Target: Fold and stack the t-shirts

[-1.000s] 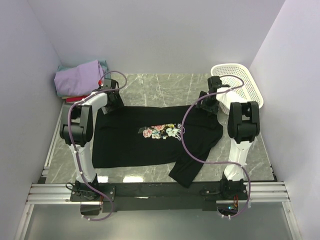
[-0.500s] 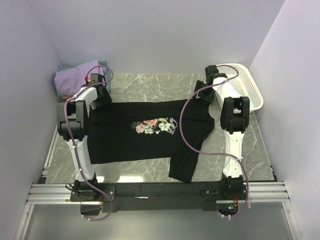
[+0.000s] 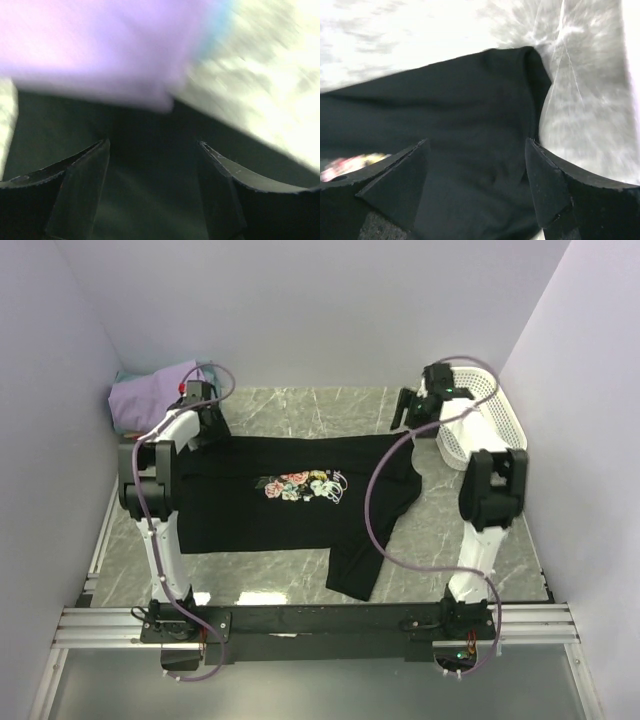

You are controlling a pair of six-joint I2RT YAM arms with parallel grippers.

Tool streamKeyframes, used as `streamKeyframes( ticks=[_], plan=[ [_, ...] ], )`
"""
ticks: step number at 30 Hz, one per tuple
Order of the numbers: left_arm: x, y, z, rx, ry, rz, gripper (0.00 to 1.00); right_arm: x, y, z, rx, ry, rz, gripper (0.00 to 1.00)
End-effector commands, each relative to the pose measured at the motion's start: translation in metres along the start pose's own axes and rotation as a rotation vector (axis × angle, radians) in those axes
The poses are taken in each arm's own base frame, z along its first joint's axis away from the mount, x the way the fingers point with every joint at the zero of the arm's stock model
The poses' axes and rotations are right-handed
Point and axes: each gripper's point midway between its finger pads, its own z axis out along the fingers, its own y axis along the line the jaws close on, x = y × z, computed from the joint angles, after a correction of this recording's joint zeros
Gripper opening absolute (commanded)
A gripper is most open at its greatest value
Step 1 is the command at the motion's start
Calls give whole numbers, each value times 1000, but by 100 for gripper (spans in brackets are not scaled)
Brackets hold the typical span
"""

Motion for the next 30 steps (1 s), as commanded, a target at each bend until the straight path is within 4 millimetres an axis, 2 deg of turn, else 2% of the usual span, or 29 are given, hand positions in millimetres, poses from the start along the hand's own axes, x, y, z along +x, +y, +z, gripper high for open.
streamKeyframes(
  ticks=[1, 2, 3, 4, 5, 6, 7, 8, 9, 10, 11, 12, 13, 14, 15, 17, 18, 20, 23, 27, 30],
  plan=[
    [-35, -63, -92, 187, -174, 29, 75, -42, 42, -92, -132, -250, -44, 82],
    [-27, -66, -98, 190, -163, 43, 76, -33, 45, -104, -138, -238, -51, 82],
    [-28, -68, -115, 193, -182, 37, 76, -17, 50, -103, -140, -199, -66, 83],
    [-14, -75, -124, 199, -162, 61, 76, -5, 51, -104, -139, -175, -73, 83],
    [0, -72, -126, 189, -138, 67, 76, 7, 52, -111, -136, -151, -82, 83],
    [4, -73, -141, 202, -143, 40, 76, 30, 55, -106, -113, -105, -105, 83],
    [16, -76, -148, 223, -124, 39, 76, 44, 54, -107, -90, -80, -120, 83],
    [43, -67, -143, 219, -71, 43, 76, 57, 57, -114, -79, -66, -143, 83],
    [46, -64, -159, 246, -86, 5, 76, 82, 49, -108, -45, -16, -163, 83],
    [61, -62, -164, 270, -64, 2, 76, 99, 52, -109, -16, -3, -191, 83],
    [88, -49, -157, 261, -26, 5, 76, 122, 43, -111, 3, 17, -190, 83],
    [89, -45, -174, 288, -55, -24, 77, 134, 43, -113, -6, 25, -180, 83],
    [98, -39, -177, 296, -51, -34, 77, 147, 43, -114, -14, 36, -182, 82],
    [121, -28, -174, 285, -17, -31, 78, 166, 38, -118, -10, 49, -188, 82],
    [120, -26, -187, 315, -44, -50, 78, 175, 38, -121, -8, 55, -169, 81],
    [141, -12, -187, 302, -25, -58, 78, 196, 35, -127, -8, 70, -168, 81],
    [141, -8, -193, 306, -42, -74, 79, 202, 35, -129, -10, 74, -144, 80],
    [148, 5, -191, 260, -48, -94, 79, 217, 36, -133, -5, 84, -150, 80],
    [149, 14, -194, 223, -56, -121, 80, 233, 38, -134, 7, 103, -135, 80],
    [154, 40, -190, 87, -56, -149, 80, 260, 52, -133, 2, 132, -154, 80],
    [167, 52, -189, 36, -27, -172, 80, 270, 53, -131, 28, 138, -157, 80]
  ],
)
